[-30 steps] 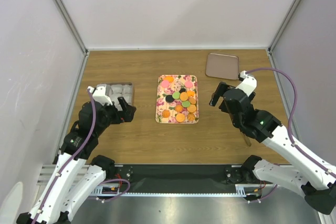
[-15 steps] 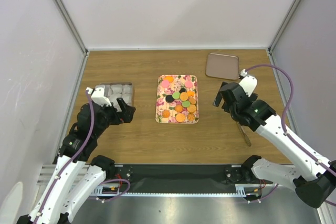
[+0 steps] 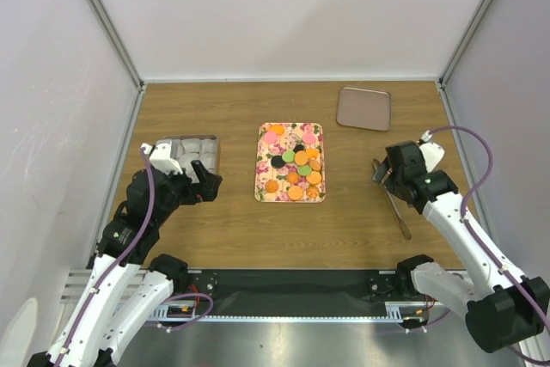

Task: Pack the cookies

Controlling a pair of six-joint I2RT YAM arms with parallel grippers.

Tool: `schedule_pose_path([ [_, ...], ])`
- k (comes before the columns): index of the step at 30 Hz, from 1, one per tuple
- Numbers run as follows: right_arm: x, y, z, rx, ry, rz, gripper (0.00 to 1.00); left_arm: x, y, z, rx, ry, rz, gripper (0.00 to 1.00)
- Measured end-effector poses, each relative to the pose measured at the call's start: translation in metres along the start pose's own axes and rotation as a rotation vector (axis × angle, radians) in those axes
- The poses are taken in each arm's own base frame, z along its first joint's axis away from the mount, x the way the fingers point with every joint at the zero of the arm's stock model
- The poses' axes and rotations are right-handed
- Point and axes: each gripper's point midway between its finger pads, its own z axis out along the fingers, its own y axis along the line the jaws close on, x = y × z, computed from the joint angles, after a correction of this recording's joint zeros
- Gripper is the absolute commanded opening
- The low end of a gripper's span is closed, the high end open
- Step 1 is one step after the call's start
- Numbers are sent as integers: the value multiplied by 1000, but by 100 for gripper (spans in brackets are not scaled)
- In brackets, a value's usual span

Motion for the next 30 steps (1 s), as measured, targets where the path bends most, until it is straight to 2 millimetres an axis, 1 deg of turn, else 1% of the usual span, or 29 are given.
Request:
schedule_pose_path([
  [1,-4,-2,2,6,-4,20,89,0,0,0,0,1,0,100],
  [2,-9,-4,4,12,-12,50,83,0,0,0,0,1,0,100],
  [4,-20,-10,9,26,-28,128,78,0,0,0,0,1,0,100],
  [8,-32,-21,22,72,-35,285,79,1,0,1,-1,4,0,100],
  [11,-32,-27,37,123,-5,388,78,1,0,1,-1,4,0,100],
  [14,-27,-32,54,175,44,502,78,1,0,1,-1,5,0,100],
  [18,-24,-42,71,239,86,656,77,1,0,1,-2,6,0,100],
  [24,-27,-51,83,286,95,843,77,1,0,1,-2,7,0,100],
  [26,-27,-54,86,300,100,883,76,1,0,1,-3,8,0,100],
  [30,-23,-66,97,353,117,954,76,1,0,1,-2,8,0,100],
])
